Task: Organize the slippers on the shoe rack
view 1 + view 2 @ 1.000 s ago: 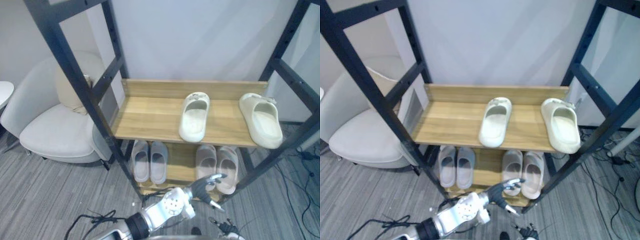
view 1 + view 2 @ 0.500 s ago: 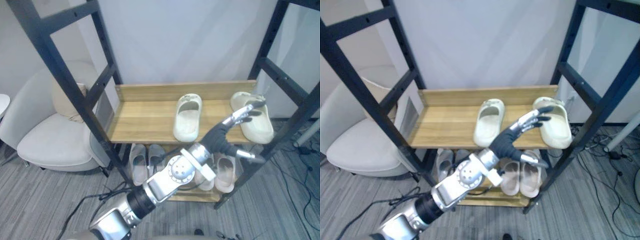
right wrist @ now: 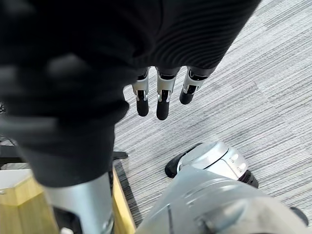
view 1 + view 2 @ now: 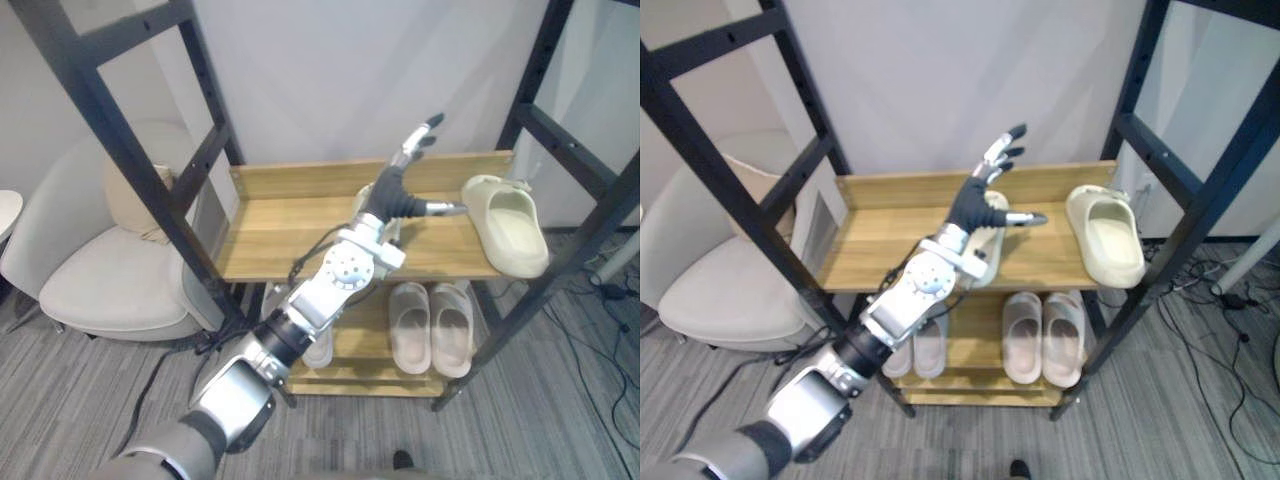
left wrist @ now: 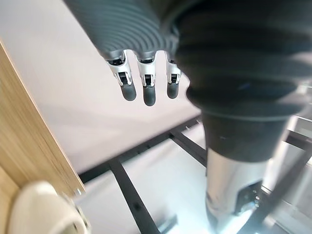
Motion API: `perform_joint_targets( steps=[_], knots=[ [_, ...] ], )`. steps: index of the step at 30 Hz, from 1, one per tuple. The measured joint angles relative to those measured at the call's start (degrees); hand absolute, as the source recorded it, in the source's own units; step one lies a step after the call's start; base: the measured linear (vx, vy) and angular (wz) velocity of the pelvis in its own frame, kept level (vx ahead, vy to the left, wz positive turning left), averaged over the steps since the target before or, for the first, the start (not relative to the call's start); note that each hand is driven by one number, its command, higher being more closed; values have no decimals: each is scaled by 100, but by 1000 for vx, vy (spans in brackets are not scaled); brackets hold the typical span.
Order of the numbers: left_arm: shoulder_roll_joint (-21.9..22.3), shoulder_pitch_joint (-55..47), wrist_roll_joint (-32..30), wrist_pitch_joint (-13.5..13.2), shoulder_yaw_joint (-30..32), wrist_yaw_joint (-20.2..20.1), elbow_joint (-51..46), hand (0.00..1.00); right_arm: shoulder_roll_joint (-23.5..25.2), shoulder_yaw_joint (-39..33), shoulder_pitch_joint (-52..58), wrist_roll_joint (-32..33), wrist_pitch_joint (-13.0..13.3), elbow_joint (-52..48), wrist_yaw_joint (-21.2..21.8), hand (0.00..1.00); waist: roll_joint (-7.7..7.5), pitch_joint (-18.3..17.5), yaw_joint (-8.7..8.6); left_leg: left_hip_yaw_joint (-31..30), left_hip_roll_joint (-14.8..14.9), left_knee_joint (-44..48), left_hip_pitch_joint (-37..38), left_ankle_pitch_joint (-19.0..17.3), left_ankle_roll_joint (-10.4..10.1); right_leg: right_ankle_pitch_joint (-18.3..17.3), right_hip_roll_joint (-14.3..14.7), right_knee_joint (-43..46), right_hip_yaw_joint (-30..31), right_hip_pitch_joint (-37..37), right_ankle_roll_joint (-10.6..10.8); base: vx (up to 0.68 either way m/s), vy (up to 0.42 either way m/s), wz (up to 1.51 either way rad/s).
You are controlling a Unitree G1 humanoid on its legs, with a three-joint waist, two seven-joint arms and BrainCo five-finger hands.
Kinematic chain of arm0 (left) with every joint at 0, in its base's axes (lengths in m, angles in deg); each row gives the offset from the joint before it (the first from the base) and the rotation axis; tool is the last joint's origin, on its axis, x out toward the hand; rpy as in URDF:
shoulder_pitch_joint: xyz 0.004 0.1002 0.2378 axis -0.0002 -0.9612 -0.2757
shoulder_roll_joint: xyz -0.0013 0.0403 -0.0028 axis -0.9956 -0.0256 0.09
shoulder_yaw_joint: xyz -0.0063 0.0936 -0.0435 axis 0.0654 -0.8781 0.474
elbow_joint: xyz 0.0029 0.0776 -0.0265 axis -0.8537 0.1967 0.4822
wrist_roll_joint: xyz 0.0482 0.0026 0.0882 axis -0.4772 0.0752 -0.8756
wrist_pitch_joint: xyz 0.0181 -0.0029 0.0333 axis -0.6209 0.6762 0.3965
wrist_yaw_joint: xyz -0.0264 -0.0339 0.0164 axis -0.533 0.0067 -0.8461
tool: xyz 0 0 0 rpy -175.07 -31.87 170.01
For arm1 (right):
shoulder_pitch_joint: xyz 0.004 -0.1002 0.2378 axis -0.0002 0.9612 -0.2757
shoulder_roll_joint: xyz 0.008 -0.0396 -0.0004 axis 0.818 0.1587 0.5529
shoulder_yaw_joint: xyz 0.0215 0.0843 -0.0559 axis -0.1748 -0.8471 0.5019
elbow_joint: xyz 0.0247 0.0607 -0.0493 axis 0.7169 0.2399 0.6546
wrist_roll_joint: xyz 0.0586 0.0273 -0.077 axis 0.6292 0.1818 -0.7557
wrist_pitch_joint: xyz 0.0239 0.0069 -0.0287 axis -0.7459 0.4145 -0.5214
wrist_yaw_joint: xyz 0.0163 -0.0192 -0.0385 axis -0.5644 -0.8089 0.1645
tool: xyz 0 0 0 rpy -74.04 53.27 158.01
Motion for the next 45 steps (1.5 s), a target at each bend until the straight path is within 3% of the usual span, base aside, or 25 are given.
perform_joint_targets(
  steps=[6,16,23,36,37,45],
  knots=[
    [-168,90,-155,117,118,158,231,0,93,-91,6,-10,10,-248,6,0,28,38,-18,78,11,-1,-78,-1,0,19,15,-8,48,-115,-8,-3,-19,-6],
    [-226,449,-560,254,370,162,1026,0,168,-113,-7,-209,10,-438,53,0,-48,149,-46,159,26,-4,-142,-10,7,53,54,-35,144,-217,-21,-9,-11,-4],
    [-587,441,-765,452,558,152,1784,0,157,-159,-100,-209,11,-466,108,0,4,234,-57,206,61,-17,-167,-2,-8,268,117,-386,114,-107,-98,-17,-37,-4],
    [-806,451,-1062,476,778,136,2312,0,168,-167,-217,-211,35,-463,121,0,-29,387,-83,251,131,-122,-114,23,-54,281,185,-432,91,-121,-136,-13,-35,-2],
    [-816,466,-1090,470,779,135,2343,100,168,-160,-216,-211,35,-461,122,0,-28,388,-81,277,131,-155,-80,24,-55,281,191,-433,99,-116,-136,2,-29,-9],
    [-830,719,-1278,440,777,-7,2588,100,169,-157,-217,-211,62,-457,140,0,-33,418,-73,293,131,-181,-63,28,-60,283,190,-434,104,-120,-136,-8,-17,-1]
  ],
)
